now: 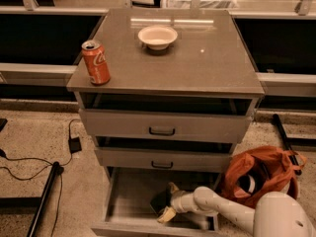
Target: Place sponge into bottom drawer
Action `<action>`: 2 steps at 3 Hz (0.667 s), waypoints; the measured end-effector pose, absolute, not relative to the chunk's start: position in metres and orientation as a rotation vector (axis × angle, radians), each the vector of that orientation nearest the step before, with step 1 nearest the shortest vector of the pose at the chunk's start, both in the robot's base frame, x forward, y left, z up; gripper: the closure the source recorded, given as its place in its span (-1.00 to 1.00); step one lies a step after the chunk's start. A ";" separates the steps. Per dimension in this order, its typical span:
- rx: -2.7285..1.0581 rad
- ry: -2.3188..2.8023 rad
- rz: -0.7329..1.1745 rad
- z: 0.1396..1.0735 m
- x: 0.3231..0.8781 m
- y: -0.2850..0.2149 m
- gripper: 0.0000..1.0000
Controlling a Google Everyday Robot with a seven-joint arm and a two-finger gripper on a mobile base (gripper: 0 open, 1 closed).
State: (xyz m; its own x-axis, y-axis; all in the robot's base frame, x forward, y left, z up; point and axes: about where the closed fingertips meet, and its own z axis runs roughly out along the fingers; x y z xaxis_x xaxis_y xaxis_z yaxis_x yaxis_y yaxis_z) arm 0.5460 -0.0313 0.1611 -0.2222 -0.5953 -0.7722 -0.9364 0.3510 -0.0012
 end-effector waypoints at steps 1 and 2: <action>-1.361 1.946 0.543 0.172 0.543 -0.045 -1.00; -1.361 1.946 0.543 0.172 0.543 -0.045 -1.00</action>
Offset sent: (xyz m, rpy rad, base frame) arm -0.0009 -0.0146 0.0081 -0.0543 -0.0184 -0.0121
